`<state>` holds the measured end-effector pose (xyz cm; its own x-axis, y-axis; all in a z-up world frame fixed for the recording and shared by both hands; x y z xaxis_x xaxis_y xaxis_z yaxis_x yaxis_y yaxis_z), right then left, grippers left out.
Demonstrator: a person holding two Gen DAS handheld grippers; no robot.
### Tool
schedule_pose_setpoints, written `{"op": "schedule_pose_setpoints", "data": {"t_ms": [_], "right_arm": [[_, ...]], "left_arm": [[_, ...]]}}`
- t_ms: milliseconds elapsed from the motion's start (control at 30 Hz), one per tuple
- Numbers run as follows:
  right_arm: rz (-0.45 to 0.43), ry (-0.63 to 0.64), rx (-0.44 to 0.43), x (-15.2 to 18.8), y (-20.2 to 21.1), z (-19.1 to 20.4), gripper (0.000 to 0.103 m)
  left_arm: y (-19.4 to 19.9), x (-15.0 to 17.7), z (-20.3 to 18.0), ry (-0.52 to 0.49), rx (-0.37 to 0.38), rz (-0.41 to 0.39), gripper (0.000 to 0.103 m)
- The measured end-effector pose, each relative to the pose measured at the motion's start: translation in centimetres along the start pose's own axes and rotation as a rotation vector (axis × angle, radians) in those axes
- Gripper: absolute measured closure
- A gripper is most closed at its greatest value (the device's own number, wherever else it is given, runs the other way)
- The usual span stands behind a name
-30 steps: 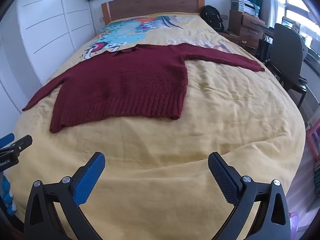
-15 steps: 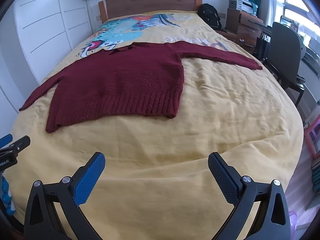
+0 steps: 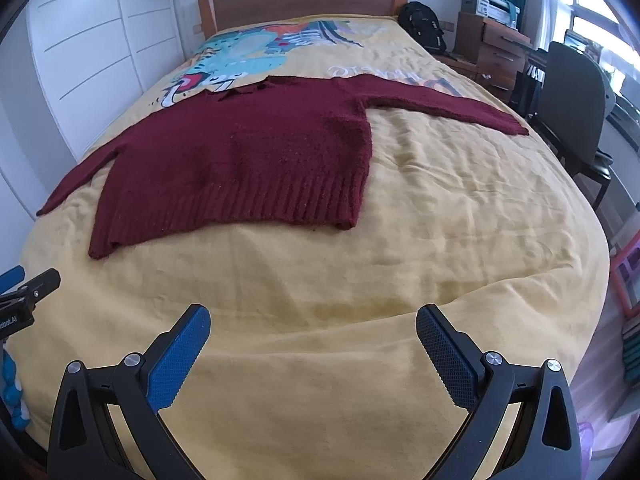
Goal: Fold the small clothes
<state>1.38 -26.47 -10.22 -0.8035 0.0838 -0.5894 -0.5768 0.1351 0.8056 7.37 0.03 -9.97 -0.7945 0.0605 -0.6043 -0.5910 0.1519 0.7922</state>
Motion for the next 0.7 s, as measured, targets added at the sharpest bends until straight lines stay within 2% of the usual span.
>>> {"op": "schedule_pose_setpoints", "data": {"t_ms": [700], "right_arm": [[0.016, -0.006, -0.001, 0.36, -0.48, -0.04, 0.0]], "left_arm": [[0.09, 0.12, -0.84, -0.015, 0.032, 0.011, 0.001]]}}
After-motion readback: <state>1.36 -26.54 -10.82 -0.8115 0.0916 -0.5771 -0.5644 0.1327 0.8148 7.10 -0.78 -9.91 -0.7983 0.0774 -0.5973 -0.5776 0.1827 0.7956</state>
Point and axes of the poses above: each gripper's, at about its wrist camera, not at the fingertips, and y roughly against the way its jaws point, z to its left, x to its underside, the point moved 10 cm from there along -y, roughly the way its jaws point, and after that the axes turned 9 degrees about x, right-handed, at the moved point
